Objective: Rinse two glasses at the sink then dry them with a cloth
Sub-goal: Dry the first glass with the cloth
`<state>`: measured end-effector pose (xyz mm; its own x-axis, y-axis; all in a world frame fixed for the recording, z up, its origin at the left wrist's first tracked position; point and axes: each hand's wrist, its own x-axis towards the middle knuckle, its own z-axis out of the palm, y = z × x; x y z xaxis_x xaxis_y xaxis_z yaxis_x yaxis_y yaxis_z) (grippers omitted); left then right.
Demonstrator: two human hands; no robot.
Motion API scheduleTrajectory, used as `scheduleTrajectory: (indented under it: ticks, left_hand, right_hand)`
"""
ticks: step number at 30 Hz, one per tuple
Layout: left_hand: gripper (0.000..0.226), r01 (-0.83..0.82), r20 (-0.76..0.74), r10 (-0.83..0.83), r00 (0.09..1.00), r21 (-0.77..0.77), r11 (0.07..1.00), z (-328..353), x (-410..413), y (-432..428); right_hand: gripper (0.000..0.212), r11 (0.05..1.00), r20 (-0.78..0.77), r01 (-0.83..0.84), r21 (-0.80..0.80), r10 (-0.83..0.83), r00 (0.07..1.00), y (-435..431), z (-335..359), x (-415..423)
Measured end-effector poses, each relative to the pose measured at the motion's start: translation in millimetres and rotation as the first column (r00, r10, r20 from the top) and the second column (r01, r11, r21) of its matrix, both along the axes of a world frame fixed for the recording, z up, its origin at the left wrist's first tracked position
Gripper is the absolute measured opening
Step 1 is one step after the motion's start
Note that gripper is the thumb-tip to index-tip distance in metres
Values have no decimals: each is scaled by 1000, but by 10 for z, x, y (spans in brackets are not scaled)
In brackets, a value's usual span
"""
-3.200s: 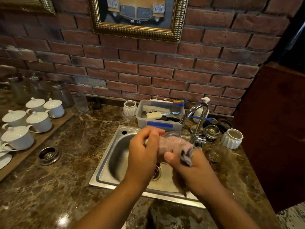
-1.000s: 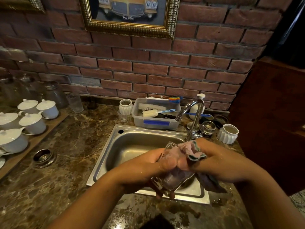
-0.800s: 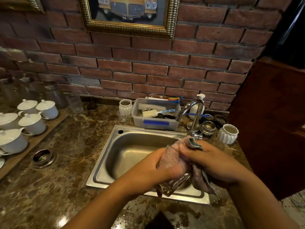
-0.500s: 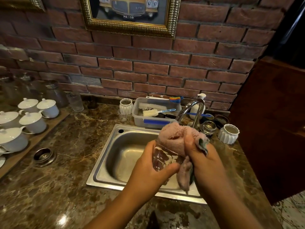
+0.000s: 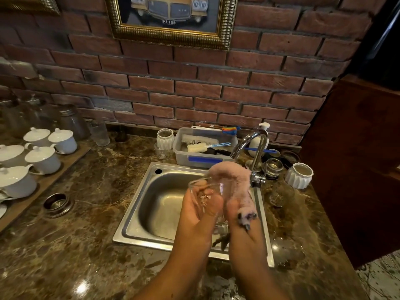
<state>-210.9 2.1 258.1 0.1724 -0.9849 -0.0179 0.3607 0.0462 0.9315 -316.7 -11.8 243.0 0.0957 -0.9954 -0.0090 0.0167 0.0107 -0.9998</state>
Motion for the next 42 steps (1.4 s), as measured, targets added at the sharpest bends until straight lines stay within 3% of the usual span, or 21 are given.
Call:
scheduleTrajectory:
  ticks: [3, 4, 8, 11, 15, 17, 23, 25, 28, 31, 32, 34, 38, 42]
  left_hand:
    - [81, 68, 270, -46, 962, -74, 995, -18, 158, -3]
    - [84, 93, 325, -67, 943, -65, 994, -37, 234, -17]
    - [83, 165, 485, -137, 864, -15, 986, -114, 608, -63]
    - [83, 220, 612, -176, 771, 4, 976, -129, 830, -26]
    - [83, 202, 744, -132, 655, -4, 979, -189, 1100, 84]
    - [83, 194, 762, -131, 634, 7, 981, -273, 1247, 150]
    - [90, 81, 711, -138, 689, 114, 990, -778, 1798, 423]
    - [89, -6, 693, -92, 715, 138, 990, -992, 1985, 506]
    - [88, -133, 665, -21, 746, 179, 975, -1306, 2183, 583]
    - [90, -216, 658, 4, 753, 241, 946, -1624, 2329, 637]
    - [89, -245, 669, 14, 743, 252, 936, -1718, 2372, 658]
    - [86, -309, 685, 55, 726, 253, 917, -1858, 2441, 701]
    - [78, -390, 665, 115, 738, 282, 877, -2035, 2591, 753]
    - [75, -410, 650, 130, 749, 300, 861, -2104, 2699, 763]
  right_hand:
    - [76, 991, 134, -86, 105, 72, 988, -38, -32, -12]
    - [82, 985, 163, -110, 130, 88, 983, -46, -3, -16]
    - [61, 946, 151, -235, 225, 204, 967, -135, 111, -86]
    - [64, 907, 12, -317, 278, 327, 945, -187, 152, -54]
    - [35, 882, -63, -348, 317, 386, 920, -192, 150, 194]
    - [21, 874, -23, -354, 331, 383, 924, -185, 129, 341]
    - [26, 764, 360, -394, 511, 226, 905, -63, -27, 726]
    - [38, 733, 531, -442, 517, 131, 837, -16, -189, 779]
    - [78, 713, 686, -511, 480, 58, 725, 71, -496, 727]
    - [64, 678, 717, -545, 494, 37, 696, 185, -632, 729]
    - [59, 716, 688, -524, 462, 83, 721, 221, -740, 712]
    - [61, 756, 687, -495, 428, 84, 722, 353, -919, 609]
    - [64, 736, 738, -590, 332, 188, 648, 467, -972, 657]
    - [70, 705, 742, -585, 402, 123, 659, 530, -991, 651]
